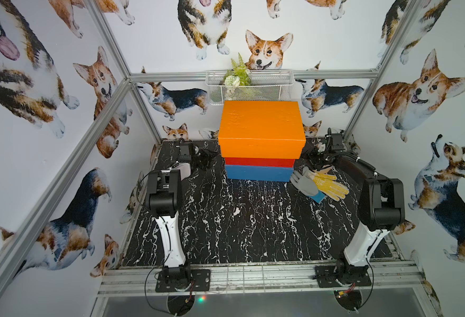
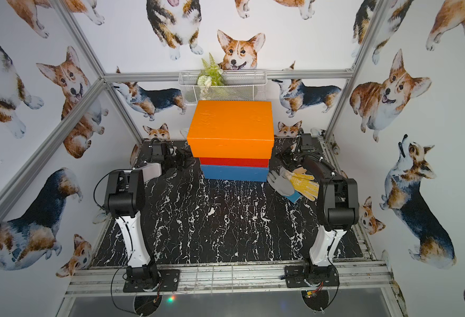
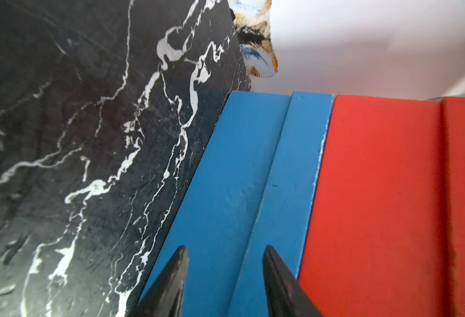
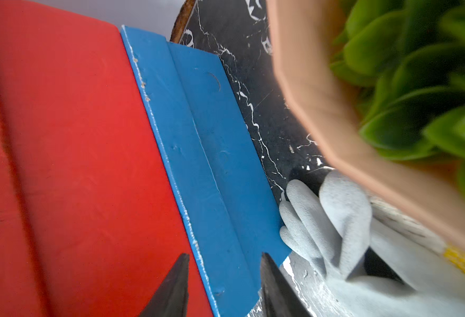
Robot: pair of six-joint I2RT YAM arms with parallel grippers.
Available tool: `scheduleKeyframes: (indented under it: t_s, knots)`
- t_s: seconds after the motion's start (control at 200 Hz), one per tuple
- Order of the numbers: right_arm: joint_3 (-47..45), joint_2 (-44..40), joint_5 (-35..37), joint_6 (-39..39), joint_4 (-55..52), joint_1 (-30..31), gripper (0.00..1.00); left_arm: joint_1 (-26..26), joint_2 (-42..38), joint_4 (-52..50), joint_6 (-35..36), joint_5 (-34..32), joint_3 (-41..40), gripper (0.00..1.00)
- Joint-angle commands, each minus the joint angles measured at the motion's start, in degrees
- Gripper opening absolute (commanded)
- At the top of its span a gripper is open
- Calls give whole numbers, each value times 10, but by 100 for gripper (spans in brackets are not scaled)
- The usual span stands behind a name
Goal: Stack the shoeboxes
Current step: Move the shoebox to the center of the board.
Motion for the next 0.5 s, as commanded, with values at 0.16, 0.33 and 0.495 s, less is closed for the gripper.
scheduleKeyframes:
  t_s: [0.16,0.33,0.495]
  knots:
    - [-12,35,-2,22,35,11,35,-22,13,14,-10,-1,3,43]
    - [-19,40,-1,22,42,29,34,-39,6,15,-7,-1,-12,42]
    - [-43,31,-2,26,57,40,34,-47,-12,45,-18,3,-53,41]
